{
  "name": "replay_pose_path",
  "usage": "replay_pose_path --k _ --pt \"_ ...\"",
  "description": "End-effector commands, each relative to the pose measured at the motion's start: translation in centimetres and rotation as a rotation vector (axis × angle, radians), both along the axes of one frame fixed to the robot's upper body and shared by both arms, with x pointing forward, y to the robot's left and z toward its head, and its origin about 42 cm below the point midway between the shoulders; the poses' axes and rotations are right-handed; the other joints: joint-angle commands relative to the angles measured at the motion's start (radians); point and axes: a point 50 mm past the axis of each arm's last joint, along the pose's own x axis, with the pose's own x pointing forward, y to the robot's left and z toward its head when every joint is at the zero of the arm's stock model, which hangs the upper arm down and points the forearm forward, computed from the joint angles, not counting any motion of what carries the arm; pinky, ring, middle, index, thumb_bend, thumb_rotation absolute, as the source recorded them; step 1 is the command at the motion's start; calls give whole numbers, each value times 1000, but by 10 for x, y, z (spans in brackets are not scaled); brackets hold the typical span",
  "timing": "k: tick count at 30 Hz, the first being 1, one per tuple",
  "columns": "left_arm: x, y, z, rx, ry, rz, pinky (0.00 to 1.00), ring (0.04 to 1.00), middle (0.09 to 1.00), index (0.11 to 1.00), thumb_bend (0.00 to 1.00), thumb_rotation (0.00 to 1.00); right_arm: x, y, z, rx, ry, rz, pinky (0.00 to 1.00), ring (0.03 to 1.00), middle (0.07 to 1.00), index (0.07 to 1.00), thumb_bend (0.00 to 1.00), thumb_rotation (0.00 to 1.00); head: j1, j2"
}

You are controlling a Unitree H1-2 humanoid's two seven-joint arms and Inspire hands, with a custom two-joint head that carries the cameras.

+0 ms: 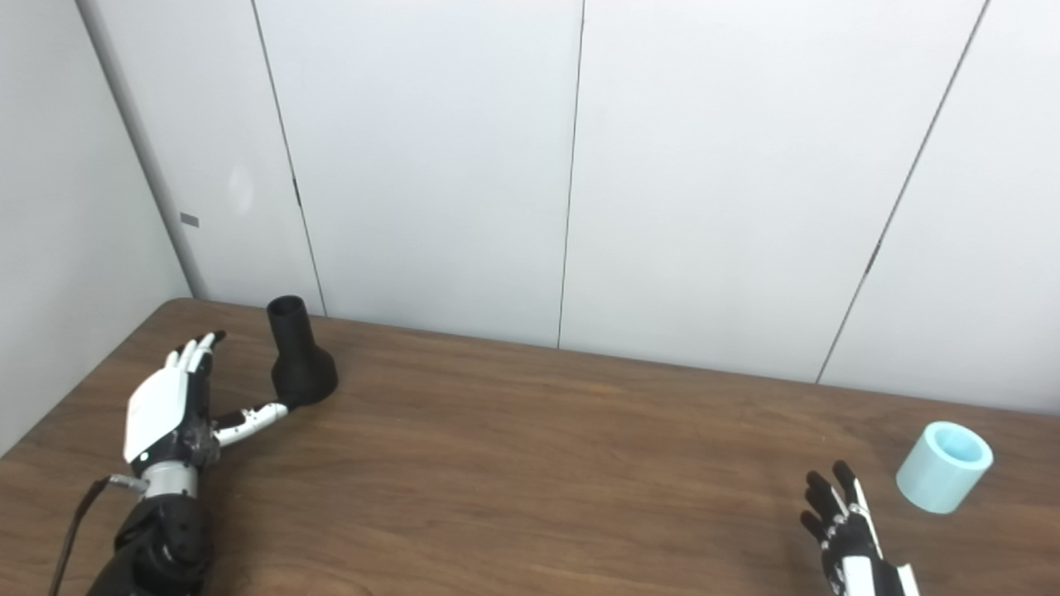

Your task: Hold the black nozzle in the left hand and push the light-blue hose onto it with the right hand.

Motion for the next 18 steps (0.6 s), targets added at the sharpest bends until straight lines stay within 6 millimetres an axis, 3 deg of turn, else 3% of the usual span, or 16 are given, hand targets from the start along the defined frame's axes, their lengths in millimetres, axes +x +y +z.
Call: replay_pose_path --k 1,11,18 --pt "21 4 38 41 -50 -12 1000 1000 998 965 935 524 -37 -10 -56 -13 224 -29 915 937 914 969 711 1000 1 1" --pt "45 0 50 54 53 -42 1000 1000 978 935 945 580 -36 -13 -55 -21 229 -6 909 931 908 971 677 1000 -1 7" --pt "57 -8 48 32 54 -57 1000 1000 964 921 929 557 -37 -17 -55 -44 230 -10 881 903 891 960 667 1000 -4 8"
